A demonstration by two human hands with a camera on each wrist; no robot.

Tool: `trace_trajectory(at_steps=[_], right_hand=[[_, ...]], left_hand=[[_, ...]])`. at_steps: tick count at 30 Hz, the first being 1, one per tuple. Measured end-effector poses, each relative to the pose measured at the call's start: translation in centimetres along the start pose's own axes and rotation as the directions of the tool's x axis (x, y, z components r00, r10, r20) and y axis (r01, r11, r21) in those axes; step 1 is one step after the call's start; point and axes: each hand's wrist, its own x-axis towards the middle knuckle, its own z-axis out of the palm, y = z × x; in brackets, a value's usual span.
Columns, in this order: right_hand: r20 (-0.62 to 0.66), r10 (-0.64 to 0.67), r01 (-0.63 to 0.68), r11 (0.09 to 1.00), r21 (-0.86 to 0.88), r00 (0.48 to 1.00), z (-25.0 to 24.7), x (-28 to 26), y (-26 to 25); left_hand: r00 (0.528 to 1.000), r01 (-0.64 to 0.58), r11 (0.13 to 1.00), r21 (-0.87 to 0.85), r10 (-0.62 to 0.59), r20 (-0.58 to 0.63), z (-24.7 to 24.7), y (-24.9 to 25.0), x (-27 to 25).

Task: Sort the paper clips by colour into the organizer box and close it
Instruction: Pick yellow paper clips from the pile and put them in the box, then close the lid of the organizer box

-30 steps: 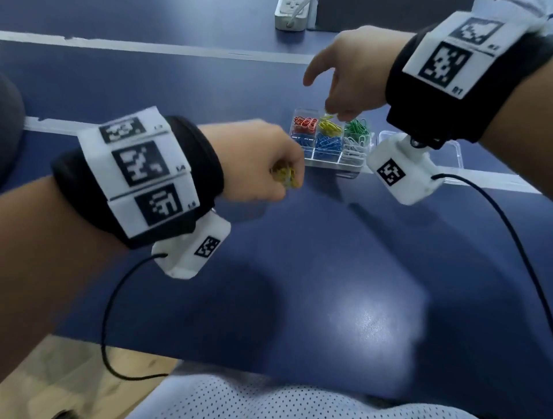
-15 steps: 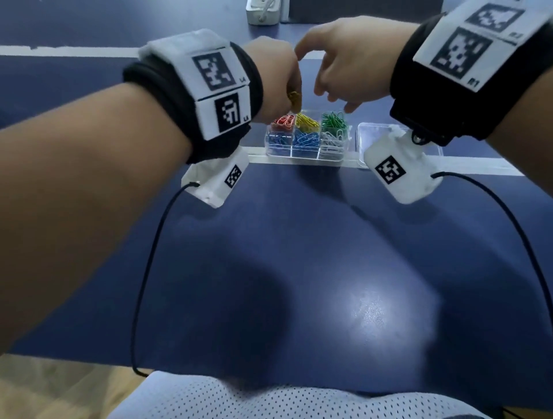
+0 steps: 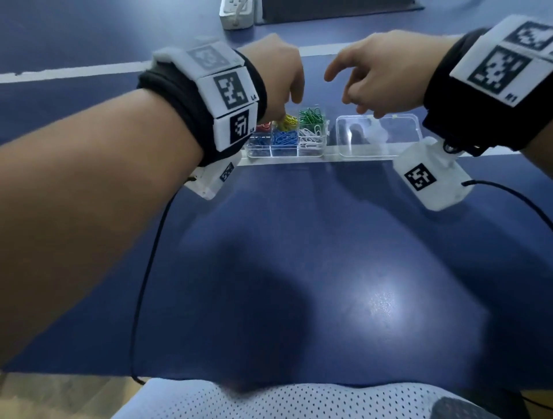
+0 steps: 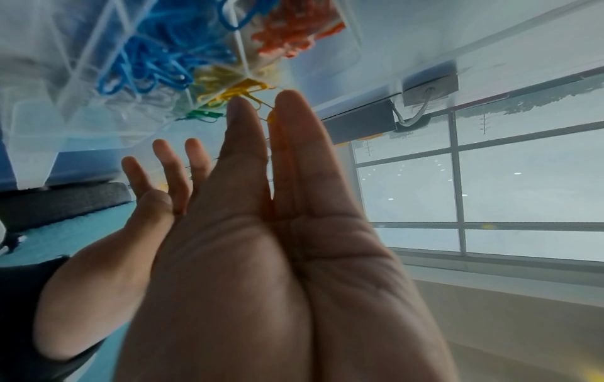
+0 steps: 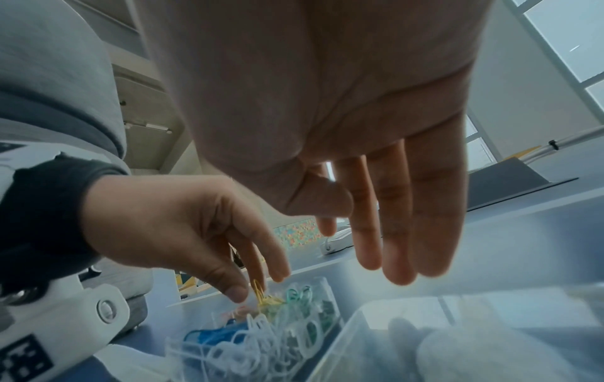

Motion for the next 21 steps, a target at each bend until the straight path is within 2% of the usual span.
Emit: trace_trajectory(at_steps=[6,17,21], right_hand=[[0.009,0.008,-0.009,1.0,0.017,1.0,0.4,-0.6,0.8],[0.006,-0.034,0.034,0.998,0.045,0.999,1.0,-1.5,0.8],[-0.011,-0.03,0.03,0.999,0.023,0.999,1.0,-1.8,1.4]], left_hand=[[0.998,0.049,0.994,-0.101,-0.052,-0.025,0.1,-1.1,-0.5],[0.999,0.031,0.999,-0.018,-0.031,0.023,0.7,-1.6,0.4],[0.999,0.031,0.998,-0.051,-0.033,-0.029,0.8,-1.8,0.0]])
